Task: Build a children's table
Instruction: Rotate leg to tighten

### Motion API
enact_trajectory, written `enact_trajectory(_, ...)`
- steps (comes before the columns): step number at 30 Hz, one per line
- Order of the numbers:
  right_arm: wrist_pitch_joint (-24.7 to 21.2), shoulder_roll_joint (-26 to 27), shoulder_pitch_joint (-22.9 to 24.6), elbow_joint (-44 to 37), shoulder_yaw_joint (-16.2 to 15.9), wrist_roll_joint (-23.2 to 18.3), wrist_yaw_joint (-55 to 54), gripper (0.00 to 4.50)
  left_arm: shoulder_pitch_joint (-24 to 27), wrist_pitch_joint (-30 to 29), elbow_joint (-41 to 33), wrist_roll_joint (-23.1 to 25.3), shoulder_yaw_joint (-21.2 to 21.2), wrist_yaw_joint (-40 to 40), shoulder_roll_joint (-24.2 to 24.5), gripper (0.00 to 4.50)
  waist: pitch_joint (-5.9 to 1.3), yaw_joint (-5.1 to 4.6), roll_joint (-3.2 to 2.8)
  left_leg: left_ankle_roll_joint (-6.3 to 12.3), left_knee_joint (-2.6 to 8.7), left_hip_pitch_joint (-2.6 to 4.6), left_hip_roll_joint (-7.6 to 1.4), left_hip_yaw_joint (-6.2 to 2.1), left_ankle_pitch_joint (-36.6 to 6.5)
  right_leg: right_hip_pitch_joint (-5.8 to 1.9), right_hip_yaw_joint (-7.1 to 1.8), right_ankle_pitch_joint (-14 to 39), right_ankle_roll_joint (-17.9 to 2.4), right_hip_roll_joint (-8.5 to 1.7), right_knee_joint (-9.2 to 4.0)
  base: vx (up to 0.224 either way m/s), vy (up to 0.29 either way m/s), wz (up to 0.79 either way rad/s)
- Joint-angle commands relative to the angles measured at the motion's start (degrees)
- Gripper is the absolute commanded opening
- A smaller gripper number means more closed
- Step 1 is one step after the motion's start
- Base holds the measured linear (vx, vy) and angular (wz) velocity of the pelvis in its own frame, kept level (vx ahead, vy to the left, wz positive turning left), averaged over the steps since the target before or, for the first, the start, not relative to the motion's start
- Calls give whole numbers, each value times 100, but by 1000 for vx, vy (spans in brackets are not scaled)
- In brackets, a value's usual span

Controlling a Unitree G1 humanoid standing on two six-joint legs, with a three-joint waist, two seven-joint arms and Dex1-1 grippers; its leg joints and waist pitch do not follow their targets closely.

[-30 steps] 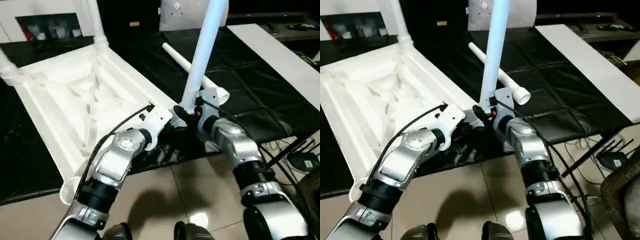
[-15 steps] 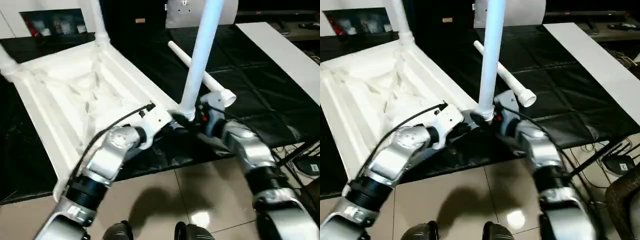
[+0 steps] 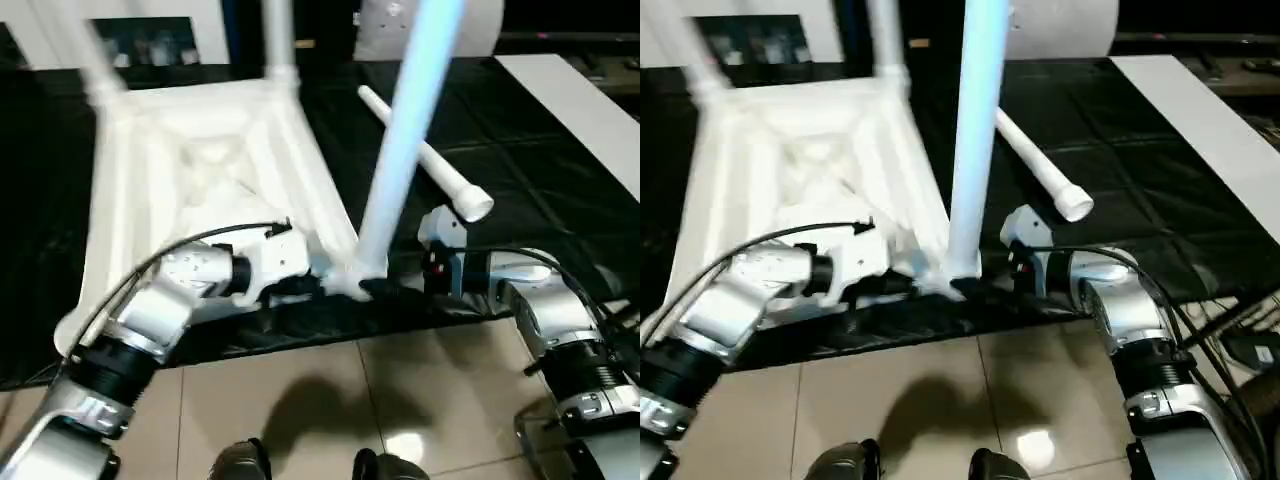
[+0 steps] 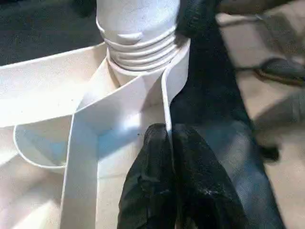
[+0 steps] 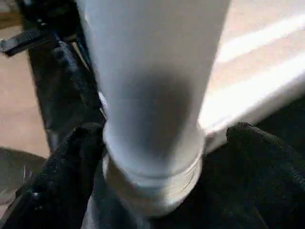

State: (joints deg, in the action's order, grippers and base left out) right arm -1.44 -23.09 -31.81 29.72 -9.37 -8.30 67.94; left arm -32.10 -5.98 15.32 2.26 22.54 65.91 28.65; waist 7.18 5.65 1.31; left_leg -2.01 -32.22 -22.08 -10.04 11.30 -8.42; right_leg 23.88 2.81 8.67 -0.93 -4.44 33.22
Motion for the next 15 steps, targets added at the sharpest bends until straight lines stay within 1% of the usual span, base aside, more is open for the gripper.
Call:
enact_trajectory(1,103,-43,-67,54,-18,31,118,411,46,118,90,152,429,407,-9,0,-455,-41,-70,206,348,204,-339,-105,-1646,-224,-244,1379,-1440,-362,-315,0,0,0)
enact_trajectory(2,93,-40,-74,55,-48,19,193,411,24,157,115,133,427,462,2,0,-462,-36,-61,183,352,186,-342,-115,-1640,-245,-245,1378,-1432,-372,-302,0,0,0)
enact_trajectory(3,76,-42,-72,42,-85,15,295,395,10,192,130,106,413,535,14,0,-464,-35,-66,185,353,177,-339,-118,-1626,-255,-243,1380,-1431,-375,-301,0,0,0)
enact_trajectory(4,76,-43,-72,42,-85,16,296,395,9,192,131,106,413,536,14,0,-471,-37,-58,185,351,170,-339,-118,-1593,-262,-244,1347,-1428,-377,-294,0,0,0)
enact_trajectory(5,59,-26,-71,43,-88,-8,336,377,-1,201,137,108,412,566,23,0,-471,-42,-44,190,350,166,-338,-117,-1582,-263,-244,1347,-1427,-376,-293,0,0,0)
enact_trajectory(7,37,-7,-76,60,-85,-42,394,365,-17,220,159,97,412,605,31,0,-474,-40,-46,208,342,167,-333,-113,-1565,-262,-247,1392,-1421,-383,-300,0,0,0)
enact_trajectory(9,21,4,-83,93,-119,-105,498,336,-32,280,201,61,422,694,48,0,-482,-38,-45,228,337,163,-335,-114,-1508,-269,-246,1374,-1426,-386,-294,0,0,0)
enact_trajectory(12,-8,19,-79,112,-136,-135,549,316,-29,308,220,42,428,738,62,0,-488,-36,-43,276,325,158,-336,-109,-1396,-267,-244,1230,-1475,-381,-279,0,0,0)
enact_trajectory(13,-8,19,-79,112,-136,-135,549,316,-29,308,220,42,428,738,62,0,-488,-36,-43,276,325,158,-336,-109,-1396,-267,-244,1230,-1475,-381,-279,0,0,0)
enact_trajectory(14,-58,40,-66,118,-125,-149,574,292,-19,303,224,41,421,746,63,0,-489,-36,-34,289,324,154,-333,-108,-1361,-274,-240,1210,-1484,-376,-270,0,0,0)
enact_trajectory(15,-59,43,-63,120,-124,-148,574,285,-15,295,222,39,420,749,63,0,-489,-34,-37,295,323,155,-334,-107,-1352,-273,-240,1210,-1484,-376,-270,0,0,0)
